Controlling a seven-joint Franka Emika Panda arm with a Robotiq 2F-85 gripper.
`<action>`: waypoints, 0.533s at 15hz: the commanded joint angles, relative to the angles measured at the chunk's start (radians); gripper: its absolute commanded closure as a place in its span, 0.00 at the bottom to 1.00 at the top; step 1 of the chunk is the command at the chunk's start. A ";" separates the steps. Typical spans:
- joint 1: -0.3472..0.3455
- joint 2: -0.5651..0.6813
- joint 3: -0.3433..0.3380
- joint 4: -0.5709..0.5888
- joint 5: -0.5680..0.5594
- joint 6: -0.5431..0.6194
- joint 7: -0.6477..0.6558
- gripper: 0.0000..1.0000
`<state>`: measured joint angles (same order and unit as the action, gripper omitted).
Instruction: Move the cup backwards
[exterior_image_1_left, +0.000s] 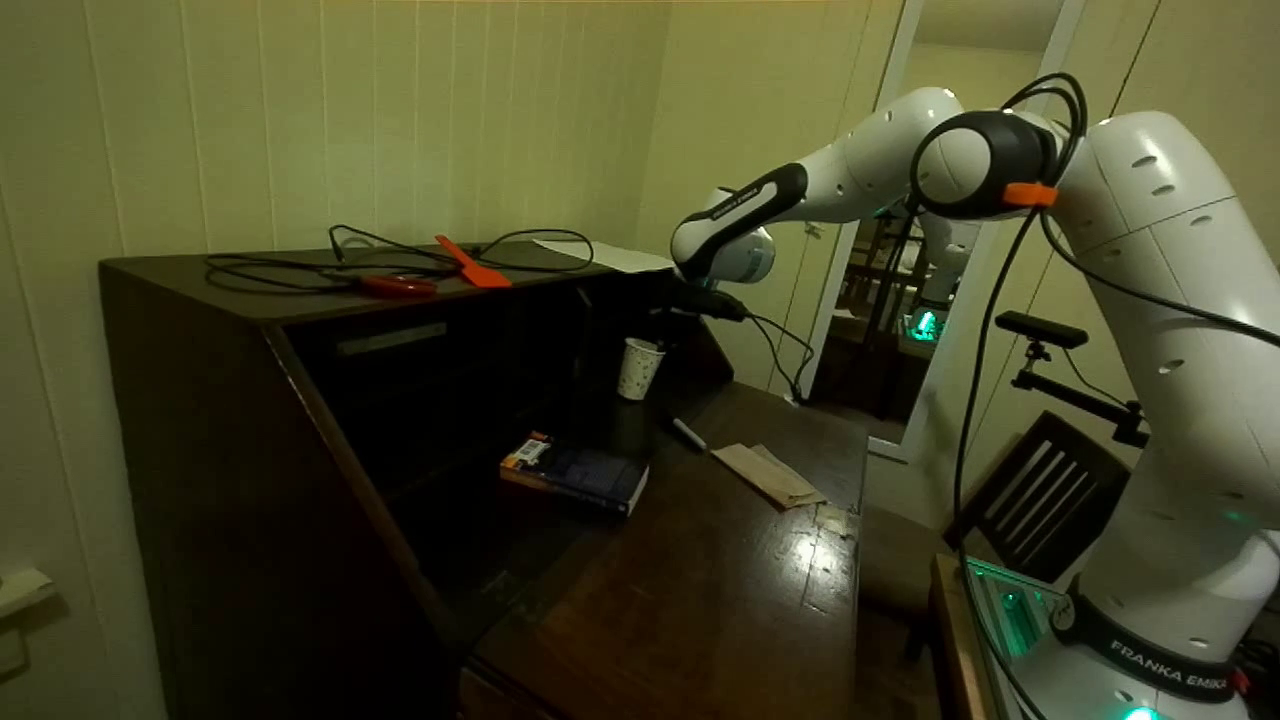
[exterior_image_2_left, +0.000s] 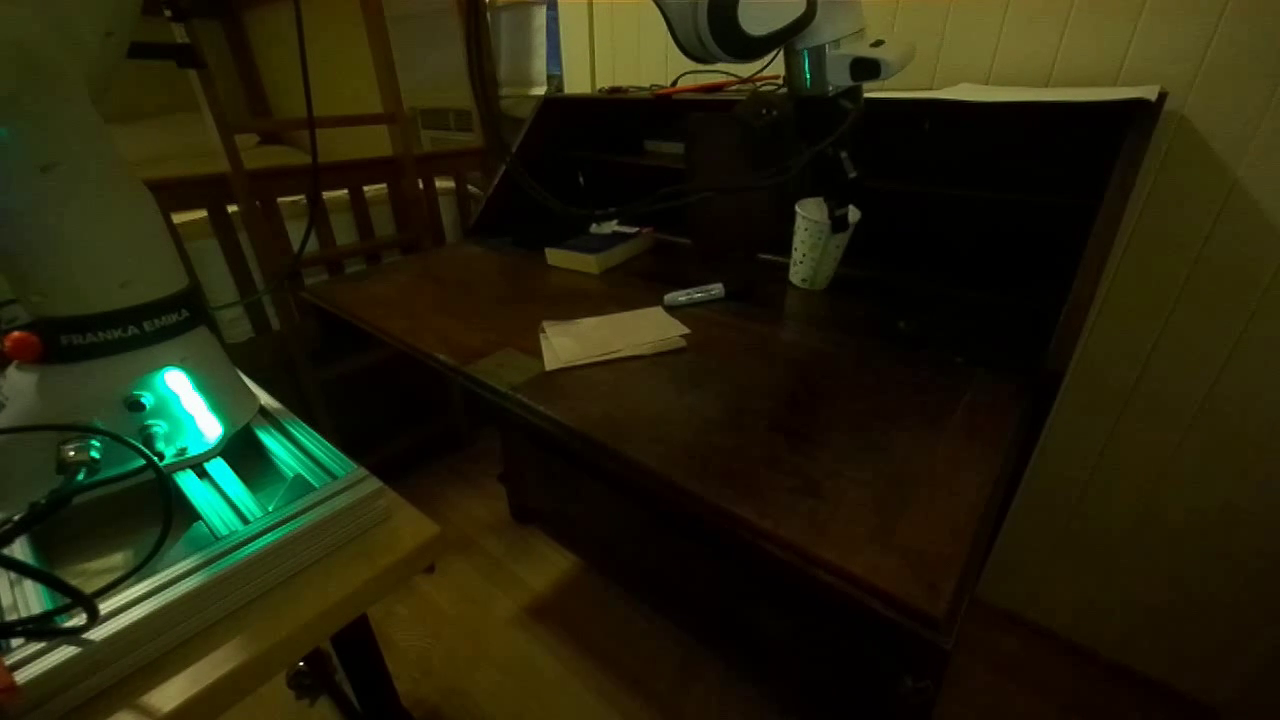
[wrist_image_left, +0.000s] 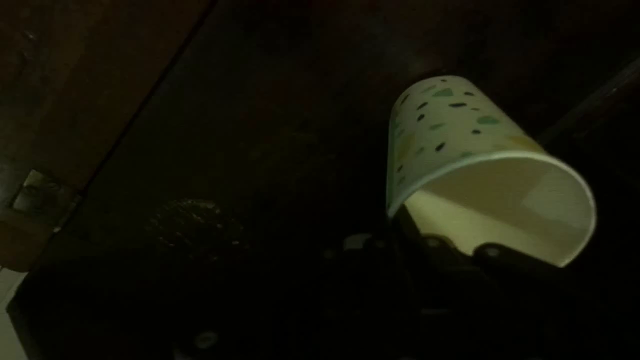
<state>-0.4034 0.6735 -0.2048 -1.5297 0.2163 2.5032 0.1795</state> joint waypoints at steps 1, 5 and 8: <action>-0.037 0.019 0.007 0.057 0.059 -0.067 0.037 1.00; -0.061 0.034 -0.004 0.110 0.082 -0.117 0.081 0.99; -0.068 0.054 -0.015 0.164 0.084 -0.133 0.124 0.99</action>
<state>-0.4616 0.6826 -0.2126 -1.4564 0.2724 2.4104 0.2626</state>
